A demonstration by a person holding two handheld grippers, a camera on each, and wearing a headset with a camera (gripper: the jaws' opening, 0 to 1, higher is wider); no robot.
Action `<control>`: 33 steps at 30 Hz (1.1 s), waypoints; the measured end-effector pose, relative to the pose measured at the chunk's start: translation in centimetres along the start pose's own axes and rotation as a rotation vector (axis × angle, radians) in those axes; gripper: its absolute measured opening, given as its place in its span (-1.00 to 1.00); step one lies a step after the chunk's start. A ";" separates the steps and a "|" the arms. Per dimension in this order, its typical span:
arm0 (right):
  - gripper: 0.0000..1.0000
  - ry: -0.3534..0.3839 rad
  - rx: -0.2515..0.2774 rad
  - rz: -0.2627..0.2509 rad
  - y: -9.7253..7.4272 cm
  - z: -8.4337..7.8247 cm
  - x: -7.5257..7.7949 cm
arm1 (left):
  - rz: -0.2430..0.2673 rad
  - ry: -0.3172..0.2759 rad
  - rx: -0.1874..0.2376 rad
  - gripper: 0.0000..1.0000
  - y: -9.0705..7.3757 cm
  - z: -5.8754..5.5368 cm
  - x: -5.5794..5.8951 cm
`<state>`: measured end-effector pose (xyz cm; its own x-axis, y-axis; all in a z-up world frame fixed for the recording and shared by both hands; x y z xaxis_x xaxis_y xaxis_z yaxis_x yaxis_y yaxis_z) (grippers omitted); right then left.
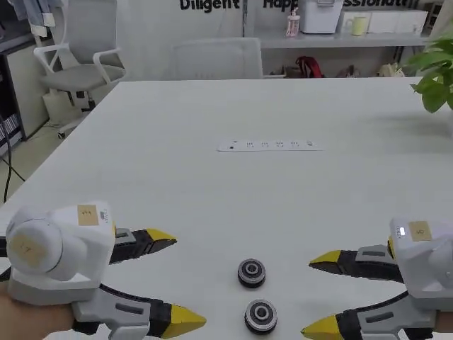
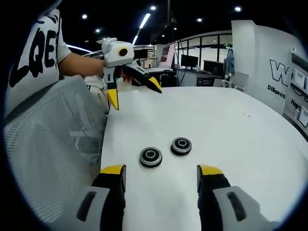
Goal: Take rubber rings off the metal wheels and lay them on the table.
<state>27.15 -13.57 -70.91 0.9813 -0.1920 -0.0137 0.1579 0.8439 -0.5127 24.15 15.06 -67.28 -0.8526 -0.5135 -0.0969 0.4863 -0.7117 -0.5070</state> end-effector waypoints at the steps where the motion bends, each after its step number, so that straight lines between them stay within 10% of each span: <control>1: 0.10 -0.009 -0.009 0.006 0.2 0.0 0.0 | -0.004 0.003 -0.001 0.44 0.1 0.0 0.0; 33: -0.22 -0.046 -0.063 0.124 3.6 -0.4 -0.1 | -0.145 0.044 -0.034 0.11 4.4 0.6 1.2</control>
<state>27.54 -10.69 -73.13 0.9971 -0.0640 -0.0421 0.0293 0.8261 -0.5627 25.37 11.02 -69.07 -0.9215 -0.3841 -0.0576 0.3509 -0.7599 -0.5472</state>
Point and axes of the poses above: the centre of the closed fingertips' face, and the gripper's own axes: y roughly forward along the fingers, x roughly to its right, z roughly out of its top, the point moved 10 cm from there along -y, roughly backward along the fingers, and after that the axes turned 3 degrees about z, right-handed, at the moved point
